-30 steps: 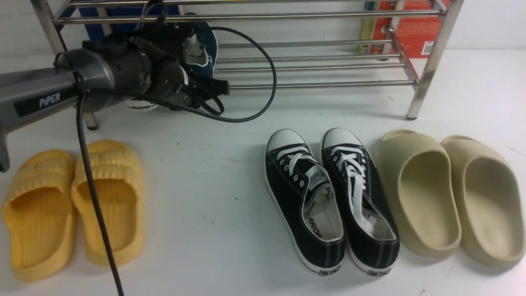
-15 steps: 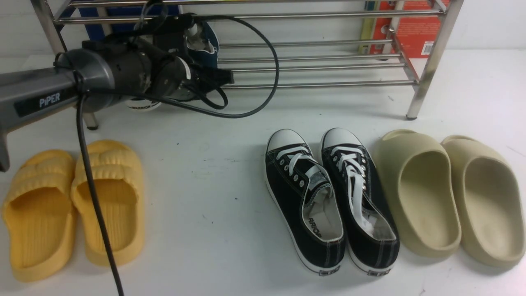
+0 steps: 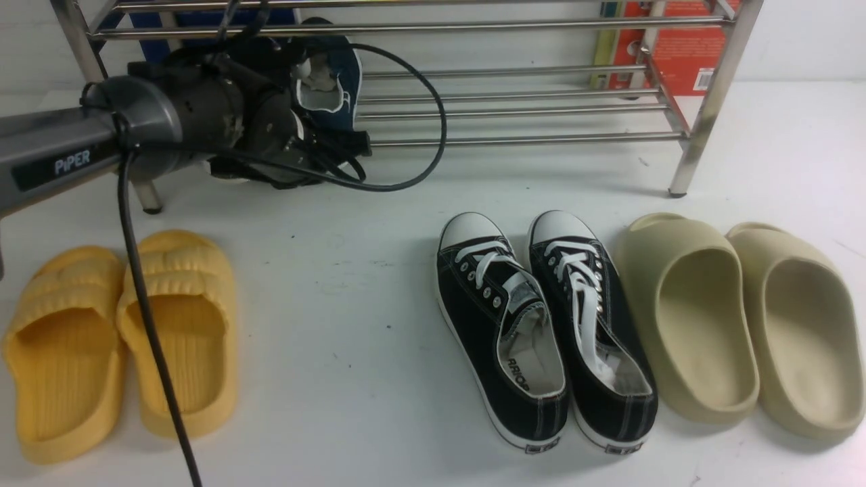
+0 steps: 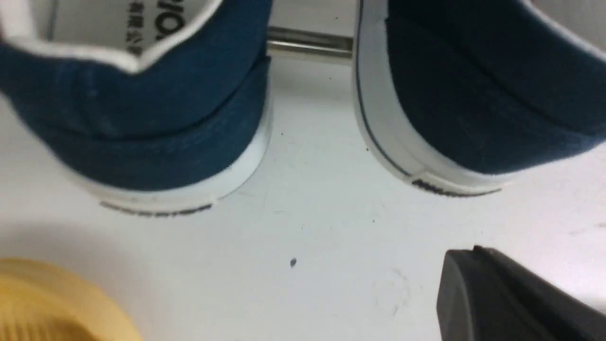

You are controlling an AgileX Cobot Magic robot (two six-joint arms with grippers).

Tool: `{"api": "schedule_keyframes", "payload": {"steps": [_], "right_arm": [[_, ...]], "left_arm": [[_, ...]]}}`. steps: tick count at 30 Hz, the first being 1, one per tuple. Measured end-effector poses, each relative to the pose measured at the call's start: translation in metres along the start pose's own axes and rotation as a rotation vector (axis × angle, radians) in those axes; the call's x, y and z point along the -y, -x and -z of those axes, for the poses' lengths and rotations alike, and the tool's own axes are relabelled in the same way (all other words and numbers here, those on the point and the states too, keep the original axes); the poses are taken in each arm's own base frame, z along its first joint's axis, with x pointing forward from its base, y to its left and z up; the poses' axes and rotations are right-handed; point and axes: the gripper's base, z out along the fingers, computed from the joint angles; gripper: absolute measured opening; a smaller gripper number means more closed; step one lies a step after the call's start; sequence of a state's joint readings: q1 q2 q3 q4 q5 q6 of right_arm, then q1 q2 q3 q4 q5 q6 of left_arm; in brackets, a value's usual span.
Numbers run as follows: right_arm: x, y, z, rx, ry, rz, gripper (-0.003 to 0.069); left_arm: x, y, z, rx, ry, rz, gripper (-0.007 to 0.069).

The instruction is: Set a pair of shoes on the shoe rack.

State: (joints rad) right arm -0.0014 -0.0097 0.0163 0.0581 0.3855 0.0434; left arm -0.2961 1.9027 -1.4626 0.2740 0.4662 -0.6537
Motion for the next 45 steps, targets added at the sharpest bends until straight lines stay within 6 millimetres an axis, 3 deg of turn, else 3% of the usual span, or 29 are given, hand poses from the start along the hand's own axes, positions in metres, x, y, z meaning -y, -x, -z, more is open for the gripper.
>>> {"api": "schedule_keyframes", "payload": {"steps": [1,5,9,10,14,15,18,20,22,25,28,29,33,45], "right_arm": [[0.000,0.000,0.000,0.000,0.000,0.000,0.0239],[0.000,0.000,0.000,0.000,0.000,0.000,0.0239],[0.000,0.000,0.000,0.000,0.000,0.000,0.0239],[0.000,0.000,0.000,0.000,0.000,0.000,0.0239],[0.000,0.000,0.000,0.000,0.000,0.000,0.0239],[0.000,0.000,0.000,0.000,0.000,0.000,0.0239],[0.000,0.000,0.000,0.000,0.000,0.000,0.0239],[0.000,0.000,0.000,0.000,0.000,0.000,0.0239],[0.000,0.000,0.000,0.000,0.000,0.000,0.0239],[0.000,0.000,0.000,0.000,0.000,0.000,0.0239],[0.000,0.000,0.000,0.000,0.000,0.000,0.0239],[0.000,0.000,0.000,0.000,0.000,0.000,0.0239],[0.000,0.000,0.000,0.000,0.000,0.000,0.0239],[0.000,0.000,0.000,0.000,0.000,0.000,0.0239]], "left_arm": [[0.000,0.000,0.002,-0.008,0.004,0.006,-0.0013],[-0.002,0.009,0.058,-0.056,0.004,0.038,-0.0013],[-0.009,-0.004,0.113,-0.072,-0.061,0.033,-0.0013],[-0.009,-0.005,0.116,-0.071,-0.065,0.034,-0.0013],[-0.030,-0.045,0.183,0.005,-0.163,0.081,-0.0013],[-0.031,-0.046,0.186,0.014,-0.168,0.081,-0.0013],[-0.053,-0.085,0.235,0.143,-0.237,0.086,-0.0013],[-0.066,-0.109,0.256,0.217,-0.272,0.089,-0.0013],[-0.073,-0.124,0.263,0.243,-0.285,0.091,-0.0013],[-0.094,-0.166,0.289,0.357,-0.346,0.105,-0.0013],[-0.106,-0.189,0.299,0.429,-0.381,0.110,-0.0013],[-0.111,-0.202,0.299,0.452,-0.393,0.114,-0.0013],[-0.119,-0.221,0.294,0.473,-0.412,0.144,-0.0013],[-0.127,-0.235,0.281,0.369,-0.305,0.091,-0.0013]]}}
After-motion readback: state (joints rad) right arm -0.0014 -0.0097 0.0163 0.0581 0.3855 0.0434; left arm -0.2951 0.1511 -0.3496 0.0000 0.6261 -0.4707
